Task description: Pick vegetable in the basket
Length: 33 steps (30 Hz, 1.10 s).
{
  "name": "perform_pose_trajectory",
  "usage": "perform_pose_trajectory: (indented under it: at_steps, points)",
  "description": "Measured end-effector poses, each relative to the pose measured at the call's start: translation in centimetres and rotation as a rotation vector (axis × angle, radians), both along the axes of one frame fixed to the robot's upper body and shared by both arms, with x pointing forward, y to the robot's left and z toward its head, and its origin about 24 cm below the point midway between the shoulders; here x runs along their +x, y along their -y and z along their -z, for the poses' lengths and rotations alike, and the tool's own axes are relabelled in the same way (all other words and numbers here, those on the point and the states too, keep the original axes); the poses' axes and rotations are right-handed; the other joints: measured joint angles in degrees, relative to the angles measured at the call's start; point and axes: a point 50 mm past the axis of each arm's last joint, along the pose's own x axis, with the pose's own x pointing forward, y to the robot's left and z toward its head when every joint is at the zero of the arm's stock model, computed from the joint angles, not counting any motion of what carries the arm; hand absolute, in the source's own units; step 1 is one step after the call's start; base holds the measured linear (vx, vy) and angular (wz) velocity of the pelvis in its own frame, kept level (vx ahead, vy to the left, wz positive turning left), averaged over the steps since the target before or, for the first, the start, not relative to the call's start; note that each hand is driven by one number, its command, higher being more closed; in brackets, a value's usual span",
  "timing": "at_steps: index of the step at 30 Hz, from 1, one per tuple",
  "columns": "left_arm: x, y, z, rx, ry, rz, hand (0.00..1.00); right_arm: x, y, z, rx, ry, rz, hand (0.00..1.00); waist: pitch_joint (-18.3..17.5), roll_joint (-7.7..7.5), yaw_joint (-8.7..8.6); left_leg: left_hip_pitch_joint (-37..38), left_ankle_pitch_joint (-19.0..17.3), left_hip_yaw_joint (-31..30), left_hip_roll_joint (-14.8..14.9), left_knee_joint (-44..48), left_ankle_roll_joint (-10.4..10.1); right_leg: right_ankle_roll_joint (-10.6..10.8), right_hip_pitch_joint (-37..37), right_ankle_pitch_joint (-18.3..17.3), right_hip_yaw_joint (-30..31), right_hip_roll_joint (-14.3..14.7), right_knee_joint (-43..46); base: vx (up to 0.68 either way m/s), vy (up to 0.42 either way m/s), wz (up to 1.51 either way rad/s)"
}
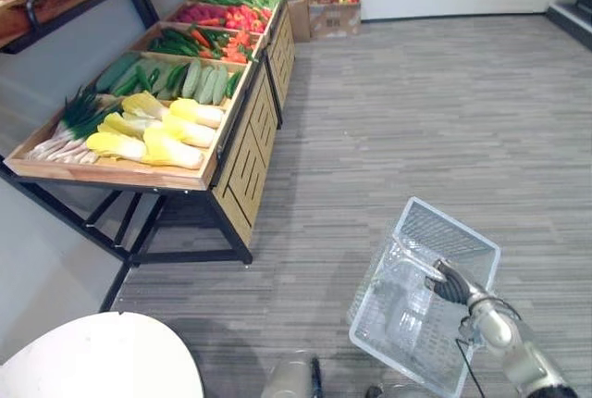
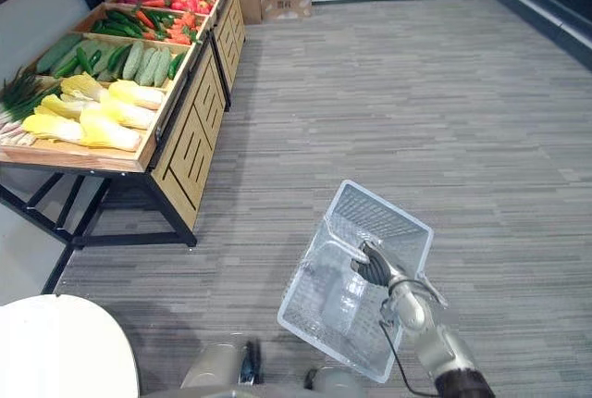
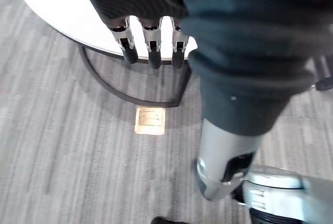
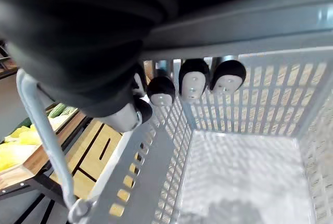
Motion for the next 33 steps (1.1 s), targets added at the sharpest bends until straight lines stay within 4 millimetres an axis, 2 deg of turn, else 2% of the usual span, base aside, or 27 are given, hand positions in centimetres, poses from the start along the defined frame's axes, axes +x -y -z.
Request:
perform_pose_trajectory:
  at_steps: [1,2,3,4,5,7,9,10,11,12,13,14,15,16,17,19,21,22,24,25,26,27,28,29,30,32,33]
  points:
    - [-1.0,0.2,-0.1,-0.015,-0.021,-0.008,0.00,0.3,0.0,-0.3,-0.004,0.012,-0.007,1.00,-0.08,1.66,0.70,-1.13,1.58,-1.76,1.99,-5.12,-1.85,-0.29,0.45,-0.32,0.86,2.33,-0.48,0.22,0.037,-0.48]
    - [-1.2,0.3,-0.1,-0.019,-0.027,-0.010,0.00,0.3,0.1,-0.3,-0.006,0.014,-0.011,1.00,0.02,2.35,1.23,-1.54,1.71,-1.97,2.96,-5.94,-1.81,-0.33,0.67,-0.75,1.24,3.30,-0.36,0.30,0.093,-0.54]
    - [-1.9,0.3,-0.1,-0.020,-0.046,-0.016,0.00,0.2,0.0,0.1,0.000,0.000,-0.013,1.00,-0.03,2.50,1.40,-1.89,4.16,-1.84,3.98,-5.29,-1.22,-0.31,1.68,-2.33,1.88,3.93,0.45,0.21,0.087,-0.40]
    - [-2.0,0.2,-0.1,-0.020,-0.051,-0.019,0.00,0.1,0.0,0.3,0.001,-0.008,-0.010,1.00,-0.11,1.90,1.37,-1.50,5.59,-1.02,3.85,-4.88,-1.05,-0.10,1.96,-3.39,2.73,3.55,1.28,0.35,0.134,-0.31]
    - [-1.6,0.2,-0.1,-0.022,-0.041,-0.018,0.00,-0.1,0.1,0.3,-0.003,-0.008,-0.014,1.00,-0.41,0.34,0.89,-1.01,7.84,1.20,2.54,-4.28,0.04,0.72,2.24,-5.95,3.34,1.45,3.14,0.31,0.105,-0.12]
    - [-0.4,0.1,0.0,-0.021,-0.010,-0.009,0.00,-0.2,0.1,0.4,-0.003,-0.013,-0.013,1.00,-1.28,-1.42,0.23,-0.22,9.71,2.95,0.36,-4.40,0.91,1.50,2.12,-8.57,4.51,-1.25,4.51,0.46,0.184,-0.14]
    - [0.7,-0.7,0.0,-0.005,0.013,0.006,0.00,-1.8,-0.1,1.8,0.022,-0.064,0.011,1.00,-3.62,-4.77,0.63,2.34,9.22,5.58,-4.28,-4.47,2.45,2.44,4.55,-11.20,5.07,-6.45,4.79,0.66,0.201,-0.16]
    - [2.0,-1.1,0.0,0.010,0.048,0.027,0.00,-1.9,-0.2,2.0,0.030,-0.064,0.019,1.00,-4.24,-6.04,0.39,2.89,6.12,5.93,-6.58,-2.10,4.56,3.45,0.63,-10.36,5.23,-8.55,16.41,0.49,0.082,0.08]
    - [2.8,-1.2,0.0,0.015,0.065,0.043,0.00,-1.9,-0.1,1.9,0.026,-0.061,0.021,1.00,-3.85,-6.98,-0.40,2.87,5.23,5.92,-7.03,0.04,4.95,5.50,-1.28,-8.35,5.33,-9.48,21.26,0.57,0.120,0.31]
    - [4.3,-1.5,-0.1,0.025,0.108,0.063,0.00,-1.8,-0.2,1.9,0.024,-0.061,0.026,1.00,-4.43,-6.68,-1.14,3.79,3.06,5.81,-7.59,2.40,5.83,7.05,-3.78,-2.92,5.45,-10.17,29.28,0.56,0.158,0.34]
    - [5.1,-2.0,-0.4,0.041,0.135,0.097,0.00,-1.9,-0.7,2.2,0.028,-0.072,0.016,1.00,-4.66,-7.90,-1.60,6.31,-0.24,5.37,-7.71,2.28,6.06,6.01,-5.93,4.71,4.78,-10.46,35.07,0.69,0.183,0.21]
    - [5.6,-2.4,-0.6,0.056,0.150,0.117,0.00,-2.0,-1.3,2.4,0.040,-0.075,0.010,1.00,-4.93,-7.64,-1.58,8.95,-1.63,5.18,-7.75,0.97,6.68,4.61,-7.37,11.61,3.93,-11.13,39.29,0.57,0.116,-0.06]
    - [6.3,-2.8,-0.7,0.069,0.166,0.138,0.00,-2.0,-1.8,2.5,0.053,-0.064,0.006,1.00,-4.99,-7.82,-1.94,12.00,-3.34,5.21,-7.96,-0.52,7.49,3.15,-10.66,13.63,3.35,-12.58,45.42,0.56,0.081,-0.11]
    - [6.7,-2.8,-0.7,0.072,0.175,0.143,0.00,-1.9,-2.0,2.4,0.054,-0.060,0.003,1.00,-5.02,-7.90,-2.13,13.19,-4.03,5.09,-7.97,-0.53,7.55,2.71,-12.26,10.94,2.76,-13.14,47.66,0.63,0.076,-0.11]
    - [7.9,-2.7,-0.8,0.081,0.202,0.151,0.00,-1.8,-2.0,2.3,0.054,-0.052,0.002,1.00,-4.46,-6.93,-2.17,15.62,-5.37,3.94,-7.69,-0.80,7.63,2.00,-15.43,6.50,1.27,-13.68,49.36,0.52,0.050,-0.04]
    - [10.0,-2.4,-1.1,0.088,0.271,0.153,0.00,-1.6,-2.0,1.8,0.030,-0.026,-0.010,1.00,-3.41,-5.34,-2.96,19.86,-6.20,2.10,-5.99,-1.71,7.63,2.52,-18.85,2.74,-1.66,-12.73,44.48,0.43,0.010,0.13]
    - [11.9,-2.6,-1.6,0.093,0.351,0.116,0.00,-1.7,-2.1,1.9,0.020,-0.027,-0.017,1.00,-2.37,-3.59,-4.14,22.68,-6.19,-0.15,-4.06,-0.94,7.61,2.99,-20.21,2.62,-3.70,-10.91,32.65,0.48,-0.057,0.42]
    - [12.8,-2.5,-1.9,0.089,0.391,0.098,0.00,-1.7,-2.0,1.8,0.022,-0.025,-0.016,1.00,-2.37,-3.62,-4.96,23.90,-6.21,-2.26,-3.42,-0.44,7.61,4.88,-20.94,3.86,-2.80,-9.73,22.22,0.60,-0.146,0.69]
    - [13.8,-2.5,-2.1,0.085,0.428,0.081,0.00,-1.7,-1.8,1.7,0.027,-0.016,-0.010,1.00,-2.63,-4.56,-5.66,25.46,-6.90,-6.11,-3.10,-0.27,6.66,10.32,-20.47,8.35,3.30,-8.24,0.56,0.56,-0.210,0.74]
    - [13.9,-2.6,-2.2,0.086,0.439,0.076,0.00,-1.8,-1.7,1.7,0.029,-0.011,-0.005,1.00,-2.50,-5.09,-5.68,25.96,-7.57,-7.29,-3.29,-0.24,5.85,11.39,-20.03,9.69,4.97,-8.32,-4.29,0.42,-0.212,0.84]
    - [13.9,-2.8,-2.3,0.093,0.449,0.071,0.00,-1.8,-1.2,1.5,0.031,-0.004,0.014,1.00,-2.87,-6.63,-5.72,27.33,-10.72,-10.50,-3.53,0.41,4.14,12.32,-19.30,9.96,7.49,-9.51,-9.04,0.58,-0.370,1.14]
    - [13.9,-2.4,-2.1,0.083,0.446,0.054,0.00,-1.8,-0.3,1.3,0.022,0.000,0.044,1.00,-2.68,-6.34,-5.56,28.52,-15.31,-13.90,-3.02,1.82,2.24,13.30,-19.05,15.79,8.04,-9.84,-7.24,0.59,-0.384,1.19]
    - [13.8,-1.9,-1.9,0.070,0.440,0.048,0.00,-1.5,0.2,1.0,0.019,0.010,0.069,1.00,-2.28,-5.40,-5.54,28.73,-16.38,-15.18,-1.70,2.73,1.71,12.16,-19.54,17.04,7.17,-8.98,-4.33,0.69,-0.449,1.06]
    - [13.0,-1.0,-1.5,0.054,0.410,0.048,0.00,-1.0,0.9,0.5,0.007,0.021,0.097,1.00,-2.36,-3.32,-5.05,28.31,-16.29,-16.95,0.30,4.23,1.29,9.99,-20.74,15.83,5.53,-7.71,0.66,0.54,-0.328,0.66]
    - [12.1,-0.6,-1.2,0.045,0.382,0.019,0.00,-0.6,1.2,0.1,-0.002,0.026,0.100,1.00,-2.40,-2.10,-4.58,27.79,-15.36,-17.43,1.62,5.77,0.58,9.01,-20.90,14.25,4.10,-6.96,3.45,0.53,-0.315,0.55]
    - [10.2,-0.7,-0.6,0.045,0.301,-0.044,0.00,-0.4,1.2,0.0,-0.005,0.025,0.096,1.00,-2.45,-1.80,-3.60,26.85,-10.95,-18.17,2.25,9.31,-0.39,6.70,-20.67,12.07,1.94,-6.67,7.24,0.44,-0.251,0.28]
    - [9.2,-0.8,-0.4,0.048,0.253,-0.071,0.00,-0.2,1.1,-0.2,-0.004,0.025,0.087,1.00,-2.45,-1.84,-3.59,25.73,-6.62,-18.11,2.07,12.25,-0.47,6.09,-19.02,11.69,0.76,-6.79,7.17,0.44,-0.242,0.27]
